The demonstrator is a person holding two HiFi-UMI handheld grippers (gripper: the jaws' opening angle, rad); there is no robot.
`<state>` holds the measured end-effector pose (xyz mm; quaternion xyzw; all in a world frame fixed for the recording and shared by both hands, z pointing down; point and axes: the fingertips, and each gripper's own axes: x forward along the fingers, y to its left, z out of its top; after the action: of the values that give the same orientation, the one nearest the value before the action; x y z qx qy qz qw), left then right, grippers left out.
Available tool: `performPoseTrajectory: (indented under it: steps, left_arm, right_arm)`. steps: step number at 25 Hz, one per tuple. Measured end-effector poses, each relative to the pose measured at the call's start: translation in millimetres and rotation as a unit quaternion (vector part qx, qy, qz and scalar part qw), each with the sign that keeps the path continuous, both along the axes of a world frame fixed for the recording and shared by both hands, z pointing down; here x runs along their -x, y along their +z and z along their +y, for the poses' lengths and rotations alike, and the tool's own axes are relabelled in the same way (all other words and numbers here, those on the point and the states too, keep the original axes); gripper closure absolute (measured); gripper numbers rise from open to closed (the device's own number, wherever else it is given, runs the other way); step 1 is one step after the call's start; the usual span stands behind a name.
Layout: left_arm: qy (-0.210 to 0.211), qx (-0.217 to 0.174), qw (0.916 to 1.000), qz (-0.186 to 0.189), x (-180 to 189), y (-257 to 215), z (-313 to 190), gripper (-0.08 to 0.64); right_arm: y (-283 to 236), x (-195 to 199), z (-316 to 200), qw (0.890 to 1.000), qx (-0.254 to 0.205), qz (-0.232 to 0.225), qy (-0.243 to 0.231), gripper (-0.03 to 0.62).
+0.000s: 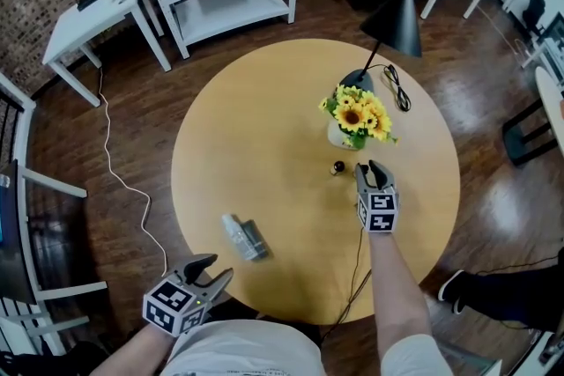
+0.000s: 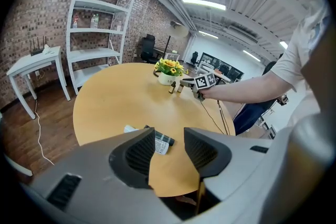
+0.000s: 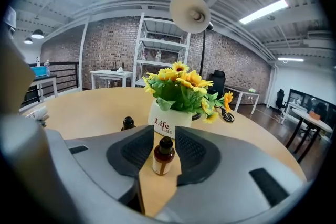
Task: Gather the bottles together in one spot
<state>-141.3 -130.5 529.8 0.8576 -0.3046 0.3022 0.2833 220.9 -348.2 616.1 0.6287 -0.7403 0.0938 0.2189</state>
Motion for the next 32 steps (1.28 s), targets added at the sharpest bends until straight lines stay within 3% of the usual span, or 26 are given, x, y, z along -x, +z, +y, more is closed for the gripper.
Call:
performPoseTrajectory:
  steps: [5,10,18,25,32]
  left_arm:
    - [0.011,-0.003,0.9999,0.005,1,2,-1,0.408]
    - [0.039,-0.012,0.9986,0.033,-11,2,-1,0.408]
    - [0.076,-0.035,0.9945,0.063,-38,2,14,0.408]
    - [0.058,-0.075,0.9920,0.083,-63,-36,76,0.408]
    - [0.007,-0.078,0.9949,0.064,-76,-47,168,0.408]
  right_arm:
    - [-31,-6,8,0.999,-0.029,-0.010,0.012,0.403]
    - [-87,-4,69,0.995,-0.066,-0.046,0.051,0.397]
    - [-120,29,225,0.995,-0.016,-0.058,0.076,0.399]
    - [-123,76,349,0.995,0.015,-0.097,0.023,0.399]
    - [-136,66,458,0.995,0.013,-0.098,-0.003,0.399]
